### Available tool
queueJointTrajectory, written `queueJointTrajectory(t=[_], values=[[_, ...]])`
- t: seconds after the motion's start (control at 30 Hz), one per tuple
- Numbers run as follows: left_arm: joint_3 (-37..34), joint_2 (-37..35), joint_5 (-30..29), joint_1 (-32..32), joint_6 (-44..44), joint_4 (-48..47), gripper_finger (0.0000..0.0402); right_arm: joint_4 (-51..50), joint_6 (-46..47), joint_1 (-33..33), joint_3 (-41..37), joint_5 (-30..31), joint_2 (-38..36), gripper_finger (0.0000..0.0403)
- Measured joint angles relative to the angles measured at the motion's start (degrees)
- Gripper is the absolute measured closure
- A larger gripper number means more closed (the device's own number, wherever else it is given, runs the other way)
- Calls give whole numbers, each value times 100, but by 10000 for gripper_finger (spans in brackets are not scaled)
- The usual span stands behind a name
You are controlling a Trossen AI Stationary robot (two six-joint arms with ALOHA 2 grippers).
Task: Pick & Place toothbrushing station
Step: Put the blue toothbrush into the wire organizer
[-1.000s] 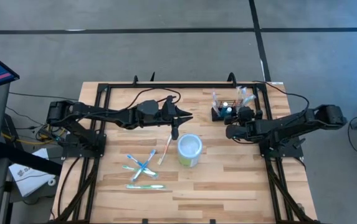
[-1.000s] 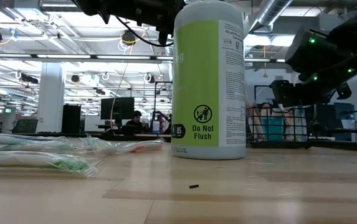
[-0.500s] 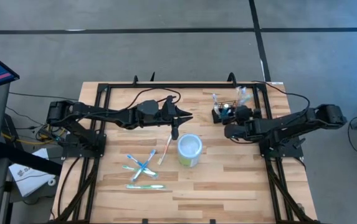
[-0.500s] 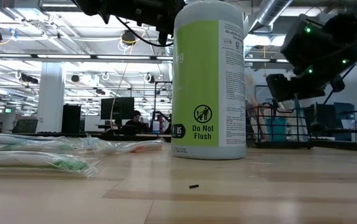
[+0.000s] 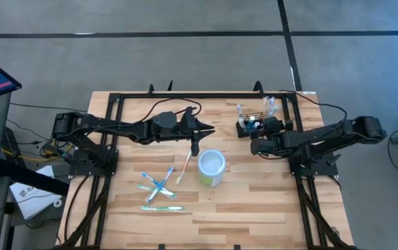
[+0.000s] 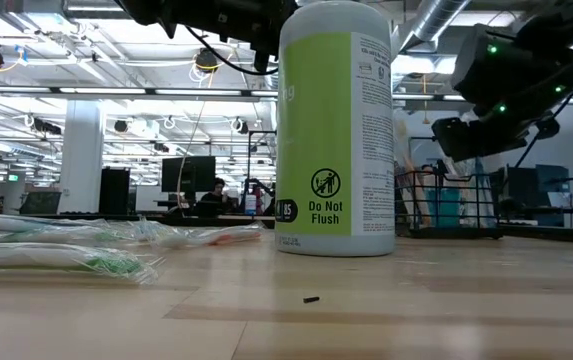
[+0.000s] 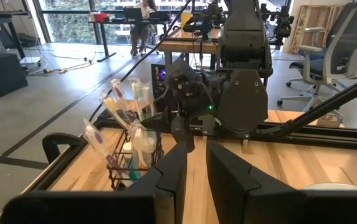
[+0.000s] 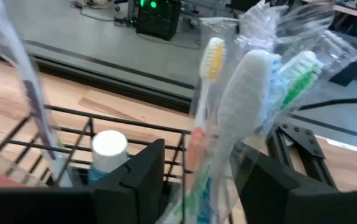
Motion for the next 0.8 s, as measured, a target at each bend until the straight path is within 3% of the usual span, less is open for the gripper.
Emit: queueJointTrajectory(t=[0.23, 0.8], values=[[0, 0, 16, 0, 0, -1, 348, -973, 773, 85, 253, -25, 0, 227], [0, 0, -14, 1, -1, -59, 348, -3867, 3231, 1002, 946, -92, -2, 234]])
